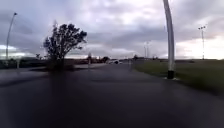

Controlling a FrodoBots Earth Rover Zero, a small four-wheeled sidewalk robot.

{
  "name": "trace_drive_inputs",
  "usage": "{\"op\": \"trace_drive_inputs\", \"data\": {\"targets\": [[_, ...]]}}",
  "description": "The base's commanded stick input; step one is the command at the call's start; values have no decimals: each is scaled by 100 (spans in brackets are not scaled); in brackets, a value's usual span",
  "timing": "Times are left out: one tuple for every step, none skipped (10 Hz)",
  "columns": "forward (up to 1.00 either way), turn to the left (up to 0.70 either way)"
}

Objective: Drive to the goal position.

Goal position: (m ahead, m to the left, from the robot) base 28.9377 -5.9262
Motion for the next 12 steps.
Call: {"op": "trace_drive_inputs", "data": {"targets": [[70,0],[70,0],[70,0],[70,0],[70,0],[70,0],[70,0],[70,0],[70,0],[70,-17],[70,-27],[70,-27]]}}
